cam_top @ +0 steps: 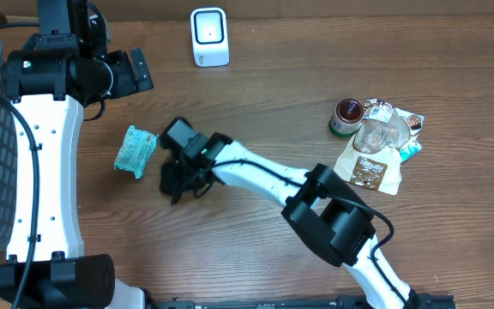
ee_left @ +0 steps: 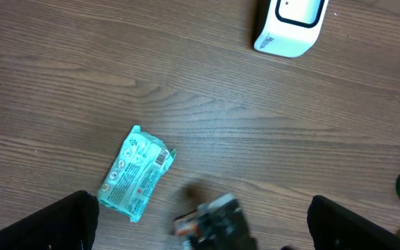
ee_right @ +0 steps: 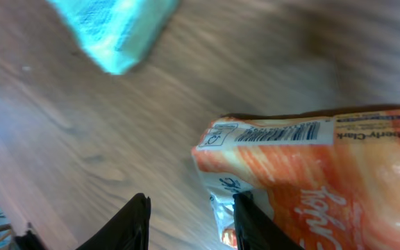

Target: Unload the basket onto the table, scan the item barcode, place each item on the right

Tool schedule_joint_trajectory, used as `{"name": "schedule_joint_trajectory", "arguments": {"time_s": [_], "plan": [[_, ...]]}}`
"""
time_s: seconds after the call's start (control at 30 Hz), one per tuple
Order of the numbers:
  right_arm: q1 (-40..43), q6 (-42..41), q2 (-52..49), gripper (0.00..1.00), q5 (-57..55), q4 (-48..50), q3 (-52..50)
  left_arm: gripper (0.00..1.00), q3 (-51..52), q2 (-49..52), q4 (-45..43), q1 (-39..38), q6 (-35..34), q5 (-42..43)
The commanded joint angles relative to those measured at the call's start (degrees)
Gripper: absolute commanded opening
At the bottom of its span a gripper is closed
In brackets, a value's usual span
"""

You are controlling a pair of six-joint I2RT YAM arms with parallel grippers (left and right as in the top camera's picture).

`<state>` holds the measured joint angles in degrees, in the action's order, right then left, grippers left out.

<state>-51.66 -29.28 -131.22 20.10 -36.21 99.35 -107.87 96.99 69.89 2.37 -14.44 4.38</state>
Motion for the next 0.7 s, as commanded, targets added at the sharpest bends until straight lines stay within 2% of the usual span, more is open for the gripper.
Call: {"name": "schedule_joint_trajectory", "arguments": {"time_s": [0.0, 0.13, 0.23, 0.37, 0.47, 0.5, 0.57, 0.67], "plan": [[5.16, 8.28, -0.57, 0.38, -5.22, -5.73, -0.57, 0.99, 0.11, 0.31, -0.02, 0.20, 0.72, -0.35], [9.84, 20.72, 1.09, 0.42, -3.87, -14.36, 1.31, 1.00, 0.11, 0.31, -0.02, 0.20, 0.72, -0.35], [11.72, 30.10, 3.10, 0.44, 1.88, -20.72, 3.63, 1.00, 0.11, 0.31, -0.02, 0.20, 0.72, -0.35], [11.89, 34.23, 4.28, 0.43, 2.32, -25.64, 5.79, 1.00, 0.11, 0.31, -0.02, 0.20, 0.72, -0.35], [11.89, 29.14, 4.28, 0.42, 0.17, -23.65, 5.73, 1.00, 0.11, 0.31, -0.02, 0.20, 0.72, -0.35], [11.89, 21.66, 4.22, 0.42, -2.80, -21.00, 5.73, 1.00, 0.11, 0.31, -0.02, 0.20, 0.72, -0.35], [11.82, 13.55, 4.13, 0.42, -3.78, -16.72, 5.73, 1.00, 0.11, 0.31, -0.02, 0.20, 0.72, -0.35], [11.21, 5.97, 4.02, 0.42, -3.89, -10.21, 5.35, 1.00, 0.11, 0.31, -0.02, 0.20, 0.72, -0.35]]}}
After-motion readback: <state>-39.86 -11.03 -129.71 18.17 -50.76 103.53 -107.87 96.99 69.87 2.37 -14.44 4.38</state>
